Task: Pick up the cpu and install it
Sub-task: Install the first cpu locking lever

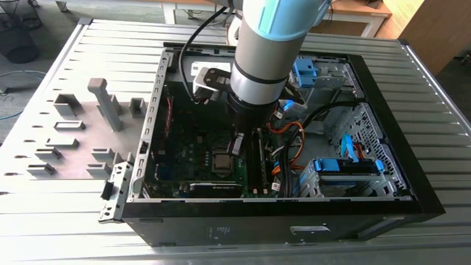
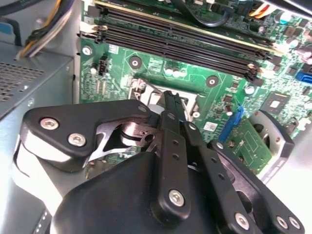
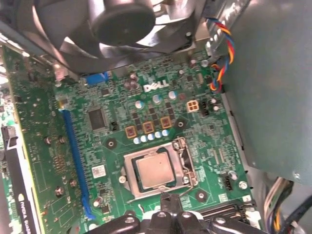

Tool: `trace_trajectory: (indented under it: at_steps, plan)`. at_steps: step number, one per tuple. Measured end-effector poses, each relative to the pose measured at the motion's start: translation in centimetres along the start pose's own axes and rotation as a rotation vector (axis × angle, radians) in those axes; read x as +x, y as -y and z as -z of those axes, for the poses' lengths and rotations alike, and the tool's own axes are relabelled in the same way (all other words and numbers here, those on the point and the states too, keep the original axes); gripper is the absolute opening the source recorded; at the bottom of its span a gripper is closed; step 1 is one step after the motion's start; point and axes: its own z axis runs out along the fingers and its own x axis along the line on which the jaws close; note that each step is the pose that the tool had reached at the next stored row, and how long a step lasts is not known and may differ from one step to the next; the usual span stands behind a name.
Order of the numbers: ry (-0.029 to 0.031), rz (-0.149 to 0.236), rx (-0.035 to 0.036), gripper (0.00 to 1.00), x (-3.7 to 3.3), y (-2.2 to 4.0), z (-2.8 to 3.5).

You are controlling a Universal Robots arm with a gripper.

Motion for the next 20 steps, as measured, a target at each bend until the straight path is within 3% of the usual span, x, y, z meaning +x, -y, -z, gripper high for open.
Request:
trace_trajectory:
  at_steps: [6, 20]
  plan:
    - [-0.0114, 0.013, 0.0031, 0.11, 0.05, 0.04, -0.33]
    - [-0.0121, 0.013, 0.0034, 0.11, 0.14, 0.11, -0.80]
